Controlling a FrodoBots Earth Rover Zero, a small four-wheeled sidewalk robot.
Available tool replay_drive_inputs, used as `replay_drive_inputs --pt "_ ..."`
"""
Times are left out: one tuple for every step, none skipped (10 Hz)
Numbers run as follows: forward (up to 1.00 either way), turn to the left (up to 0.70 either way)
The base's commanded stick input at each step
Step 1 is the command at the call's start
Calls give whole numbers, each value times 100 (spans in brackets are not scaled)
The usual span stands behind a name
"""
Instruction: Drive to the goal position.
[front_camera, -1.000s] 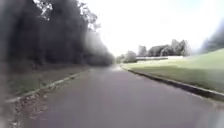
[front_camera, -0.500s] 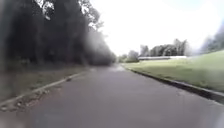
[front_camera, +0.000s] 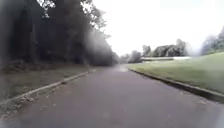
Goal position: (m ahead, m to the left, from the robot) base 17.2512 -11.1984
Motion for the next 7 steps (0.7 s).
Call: replay_drive_inputs --pt "100 -40" --pt "100 -37" --pt "100 -28" --pt "100 -7" --pt "100 0" --pt "100 0" --pt "100 0"
